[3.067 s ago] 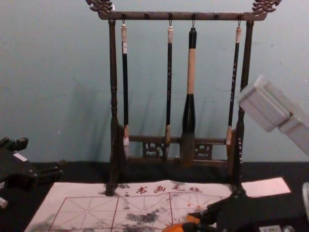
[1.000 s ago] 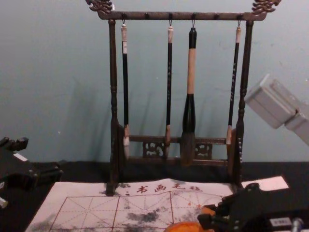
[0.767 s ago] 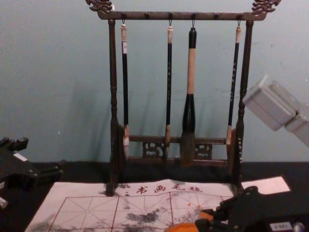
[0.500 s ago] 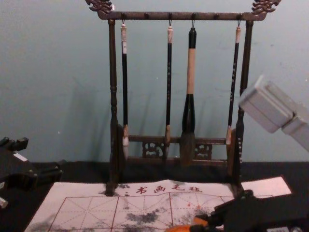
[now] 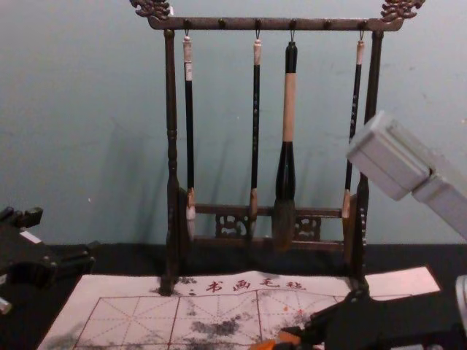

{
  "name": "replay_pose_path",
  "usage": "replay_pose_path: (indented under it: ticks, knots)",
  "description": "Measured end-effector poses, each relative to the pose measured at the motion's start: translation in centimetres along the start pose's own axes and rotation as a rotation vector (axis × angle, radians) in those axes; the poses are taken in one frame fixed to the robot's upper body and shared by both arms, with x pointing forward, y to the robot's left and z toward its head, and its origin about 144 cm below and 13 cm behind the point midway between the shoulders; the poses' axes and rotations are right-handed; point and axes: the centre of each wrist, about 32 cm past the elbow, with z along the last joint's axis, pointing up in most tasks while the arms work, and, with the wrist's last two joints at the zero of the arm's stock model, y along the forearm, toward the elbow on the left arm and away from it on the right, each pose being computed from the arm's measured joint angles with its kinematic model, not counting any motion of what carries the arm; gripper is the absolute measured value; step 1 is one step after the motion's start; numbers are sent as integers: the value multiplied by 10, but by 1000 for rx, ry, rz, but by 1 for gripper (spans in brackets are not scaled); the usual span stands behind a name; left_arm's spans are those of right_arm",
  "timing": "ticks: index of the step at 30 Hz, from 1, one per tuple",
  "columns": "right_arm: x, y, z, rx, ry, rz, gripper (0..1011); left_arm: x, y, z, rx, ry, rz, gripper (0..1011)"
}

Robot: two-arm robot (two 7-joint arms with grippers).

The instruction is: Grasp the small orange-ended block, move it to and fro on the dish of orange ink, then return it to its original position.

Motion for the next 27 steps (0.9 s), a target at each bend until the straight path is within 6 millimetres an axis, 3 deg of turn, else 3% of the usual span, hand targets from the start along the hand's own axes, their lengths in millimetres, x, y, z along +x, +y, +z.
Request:
replay_pose_path:
  ticks: [27]
  knots:
    - [26,9,7,-27,26,-74,82,0,0,0,0,0,0,1001]
